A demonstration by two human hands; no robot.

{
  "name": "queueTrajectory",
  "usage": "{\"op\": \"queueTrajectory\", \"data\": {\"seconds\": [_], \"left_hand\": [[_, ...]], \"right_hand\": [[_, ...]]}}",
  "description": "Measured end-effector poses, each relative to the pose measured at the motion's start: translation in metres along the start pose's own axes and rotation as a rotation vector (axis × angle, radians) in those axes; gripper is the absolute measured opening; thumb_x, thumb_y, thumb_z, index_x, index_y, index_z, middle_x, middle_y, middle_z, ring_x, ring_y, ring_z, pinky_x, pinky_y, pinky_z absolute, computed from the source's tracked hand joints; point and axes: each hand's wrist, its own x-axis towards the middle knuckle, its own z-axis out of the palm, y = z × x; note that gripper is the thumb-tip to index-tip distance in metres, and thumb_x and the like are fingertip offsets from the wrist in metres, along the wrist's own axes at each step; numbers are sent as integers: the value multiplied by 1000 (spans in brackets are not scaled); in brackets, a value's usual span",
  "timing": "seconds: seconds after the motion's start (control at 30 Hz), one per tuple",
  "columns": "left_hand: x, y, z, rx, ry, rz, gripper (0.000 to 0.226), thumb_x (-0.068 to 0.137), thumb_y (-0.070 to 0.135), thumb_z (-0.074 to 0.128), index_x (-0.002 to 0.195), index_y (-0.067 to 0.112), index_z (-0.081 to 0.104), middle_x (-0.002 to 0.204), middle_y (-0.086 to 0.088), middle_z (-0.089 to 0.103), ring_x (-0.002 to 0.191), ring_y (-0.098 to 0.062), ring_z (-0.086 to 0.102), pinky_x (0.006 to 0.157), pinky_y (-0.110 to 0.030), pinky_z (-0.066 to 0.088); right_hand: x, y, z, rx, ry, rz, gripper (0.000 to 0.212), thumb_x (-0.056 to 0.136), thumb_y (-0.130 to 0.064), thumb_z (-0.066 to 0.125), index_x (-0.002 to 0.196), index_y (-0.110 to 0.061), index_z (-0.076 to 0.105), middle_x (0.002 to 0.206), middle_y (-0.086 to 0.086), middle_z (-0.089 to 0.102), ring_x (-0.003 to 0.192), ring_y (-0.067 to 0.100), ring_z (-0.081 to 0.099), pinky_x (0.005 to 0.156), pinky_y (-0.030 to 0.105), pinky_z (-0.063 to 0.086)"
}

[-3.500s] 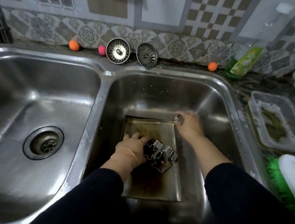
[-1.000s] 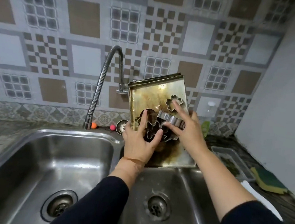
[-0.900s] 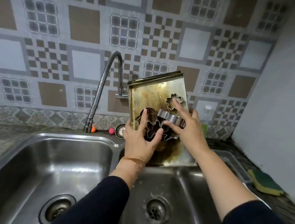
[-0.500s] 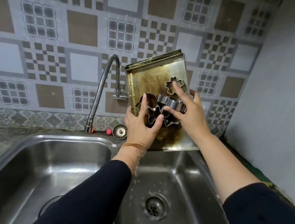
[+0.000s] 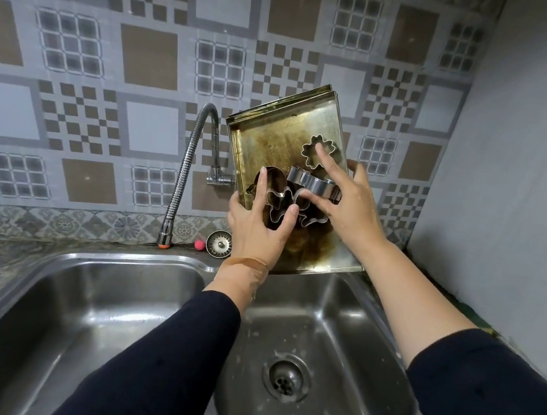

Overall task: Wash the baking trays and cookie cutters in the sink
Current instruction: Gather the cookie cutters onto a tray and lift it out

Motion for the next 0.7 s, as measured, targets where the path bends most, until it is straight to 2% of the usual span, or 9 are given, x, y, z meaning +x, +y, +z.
{"op": "queueTrajectory", "data": {"seconds": [0.1,0.23,0.33,0.4,0.5,0.57,0.7], "left_hand": [[-8,-5,-6,37,-16,-5,79,69,79,35,141,62,4,152,-17,11,144,-31,5,112,-51,19],[-26,-24,-11,153,-76,-36,79,67,81,31,140,64,4,152,-15,13,141,-33,11,108,-51,26],[-48,-41,-13,251,-157,-104,76,74,79,39,141,62,7,152,-15,14,140,-35,13,107,-50,29],[-66,-51,-16,302,-222,-162,72,80,75,44,140,63,7,153,-15,13,141,-36,13,107,-50,29],[-89,-58,-24,386,-290,-227,71,79,76,43,140,64,8,150,-13,18,137,-36,19,105,-47,33],[-103,-59,-31,436,-319,-249,72,77,78,40,140,64,7,147,-13,22,133,-38,24,104,-45,34],[-136,-54,-48,495,-360,-301,76,74,83,37,141,62,8,143,-13,28,130,-38,29,106,-45,34]], "right_hand": [[-12,-3,4,-2,-2,40,73,82,-46,63,141,-55,22,154,18,20,143,33,20,112,48,26],[-41,5,24,46,-2,144,73,80,-48,61,139,-58,19,152,11,25,142,29,21,112,49,25],[-70,21,45,90,-24,244,73,75,-58,57,138,-60,21,155,7,26,146,28,12,113,54,21],[-93,27,55,123,-57,324,73,73,-63,56,138,-61,22,155,5,27,146,25,11,113,47,22],[-123,28,62,169,-76,395,68,82,-51,62,139,-56,25,148,4,37,138,22,27,101,31,29],[-141,25,63,224,-91,429,66,84,-47,63,140,-54,28,150,3,35,140,23,26,105,35,30],[-176,11,58,286,-155,483,69,77,-60,60,138,-57,28,151,-4,36,143,24,25,112,50,30]]}}
